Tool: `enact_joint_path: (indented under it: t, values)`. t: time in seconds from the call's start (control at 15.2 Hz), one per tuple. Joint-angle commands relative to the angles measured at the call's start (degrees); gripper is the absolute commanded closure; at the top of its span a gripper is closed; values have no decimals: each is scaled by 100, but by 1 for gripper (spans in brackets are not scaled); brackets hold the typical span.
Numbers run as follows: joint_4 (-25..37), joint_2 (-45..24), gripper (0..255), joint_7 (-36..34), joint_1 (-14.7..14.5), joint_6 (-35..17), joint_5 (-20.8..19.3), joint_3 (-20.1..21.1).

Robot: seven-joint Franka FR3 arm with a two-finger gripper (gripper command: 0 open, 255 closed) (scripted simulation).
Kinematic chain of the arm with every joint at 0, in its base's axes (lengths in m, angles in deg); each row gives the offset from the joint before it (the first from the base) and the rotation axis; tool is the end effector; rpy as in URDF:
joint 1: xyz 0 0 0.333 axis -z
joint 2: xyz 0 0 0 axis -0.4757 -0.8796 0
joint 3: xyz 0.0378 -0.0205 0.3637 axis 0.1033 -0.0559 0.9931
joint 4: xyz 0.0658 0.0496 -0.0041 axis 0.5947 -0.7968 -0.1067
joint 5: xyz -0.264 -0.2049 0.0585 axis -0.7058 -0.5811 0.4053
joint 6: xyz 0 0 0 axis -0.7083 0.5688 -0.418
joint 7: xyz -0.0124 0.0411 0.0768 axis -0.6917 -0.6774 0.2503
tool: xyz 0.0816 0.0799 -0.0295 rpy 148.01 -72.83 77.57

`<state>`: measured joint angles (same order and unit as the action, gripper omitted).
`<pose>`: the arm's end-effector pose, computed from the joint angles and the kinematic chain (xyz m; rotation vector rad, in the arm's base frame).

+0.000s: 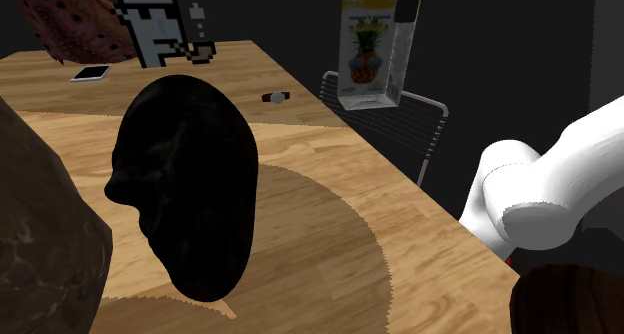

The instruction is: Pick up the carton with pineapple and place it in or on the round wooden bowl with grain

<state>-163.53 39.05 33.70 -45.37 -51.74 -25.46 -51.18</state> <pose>0.1540 0.1778 0.7853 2.8435 1.3312 -0.0341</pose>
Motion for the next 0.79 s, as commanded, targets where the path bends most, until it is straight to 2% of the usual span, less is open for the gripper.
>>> enact_joint_path:
  t: [0.0,0.73]
  values:
    - [-42,199,255,-205,-47,134,135,118]
    - [142,1013,255,-1542,-219,866,1098,903]
